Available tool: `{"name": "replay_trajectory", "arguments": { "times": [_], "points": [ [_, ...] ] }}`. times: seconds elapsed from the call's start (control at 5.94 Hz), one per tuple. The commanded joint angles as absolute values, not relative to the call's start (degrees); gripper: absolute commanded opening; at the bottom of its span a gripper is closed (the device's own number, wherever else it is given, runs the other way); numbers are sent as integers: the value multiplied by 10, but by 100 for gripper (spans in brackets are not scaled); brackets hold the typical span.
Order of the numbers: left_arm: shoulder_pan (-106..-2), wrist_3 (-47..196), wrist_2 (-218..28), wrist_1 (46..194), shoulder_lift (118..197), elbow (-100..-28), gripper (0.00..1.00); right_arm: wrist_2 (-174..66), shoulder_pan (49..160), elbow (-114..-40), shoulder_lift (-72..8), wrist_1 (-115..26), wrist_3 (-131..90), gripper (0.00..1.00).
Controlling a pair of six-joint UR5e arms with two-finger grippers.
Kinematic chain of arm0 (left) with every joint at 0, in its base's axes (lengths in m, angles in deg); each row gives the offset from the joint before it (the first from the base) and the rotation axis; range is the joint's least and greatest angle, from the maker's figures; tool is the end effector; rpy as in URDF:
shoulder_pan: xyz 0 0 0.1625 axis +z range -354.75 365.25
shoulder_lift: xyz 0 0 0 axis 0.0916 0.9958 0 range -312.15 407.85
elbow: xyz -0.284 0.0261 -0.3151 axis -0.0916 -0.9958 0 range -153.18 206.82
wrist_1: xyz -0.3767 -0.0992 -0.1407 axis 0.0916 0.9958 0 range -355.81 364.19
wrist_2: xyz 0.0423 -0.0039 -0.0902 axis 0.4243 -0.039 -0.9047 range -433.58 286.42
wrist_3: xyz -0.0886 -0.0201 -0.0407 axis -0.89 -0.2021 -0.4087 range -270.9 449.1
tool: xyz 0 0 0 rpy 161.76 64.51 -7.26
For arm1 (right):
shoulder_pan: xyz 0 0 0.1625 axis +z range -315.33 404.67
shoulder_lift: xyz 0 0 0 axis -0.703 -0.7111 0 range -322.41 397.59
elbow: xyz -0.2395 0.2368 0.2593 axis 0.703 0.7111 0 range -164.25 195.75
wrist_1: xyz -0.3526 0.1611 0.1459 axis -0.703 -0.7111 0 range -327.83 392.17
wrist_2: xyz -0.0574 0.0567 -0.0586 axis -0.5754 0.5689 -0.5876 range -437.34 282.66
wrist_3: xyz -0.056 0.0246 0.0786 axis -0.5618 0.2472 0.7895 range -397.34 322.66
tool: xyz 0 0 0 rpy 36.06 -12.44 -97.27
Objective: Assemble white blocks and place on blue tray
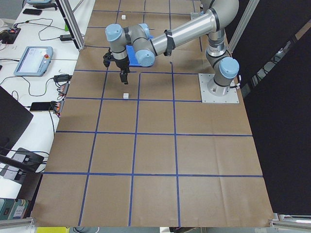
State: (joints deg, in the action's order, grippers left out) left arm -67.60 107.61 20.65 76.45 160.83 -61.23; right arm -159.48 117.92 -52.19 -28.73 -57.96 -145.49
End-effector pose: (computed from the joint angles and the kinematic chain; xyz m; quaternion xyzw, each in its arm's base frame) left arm 0.0641 -0.6351 0.3082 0.0130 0.9988 0.0386 0.0263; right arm -0.0495 -0.6742 0.4395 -0.7133 0.6974 -0.0548 0.0432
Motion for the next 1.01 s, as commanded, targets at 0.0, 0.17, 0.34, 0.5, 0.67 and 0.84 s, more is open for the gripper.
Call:
{"name": "replay_trajectory", "arguments": {
  "times": [0.0,0.17,0.34,0.5,0.67,0.84],
  "points": [
    [-675,1084,192,678,1663,-621,98,-1508,1127,-504,-239,-569,-1518,100],
    [-675,1085,172,655,1698,-622,98,-1464,1107,-503,-214,-543,-1539,100],
    [-675,1085,173,637,1705,-637,97,-1409,1081,-503,-173,-541,-1597,100],
    [-674,1097,176,595,1712,-657,96,-1355,1066,-504,-139,-541,-1632,100],
    [-674,1098,177,590,1710,-665,96,-1322,1065,-504,-110,-541,-1668,100],
    [-673,1098,177,595,1711,-670,92,-1282,1065,-507,-81,-543,-1695,100]
  ]
}}
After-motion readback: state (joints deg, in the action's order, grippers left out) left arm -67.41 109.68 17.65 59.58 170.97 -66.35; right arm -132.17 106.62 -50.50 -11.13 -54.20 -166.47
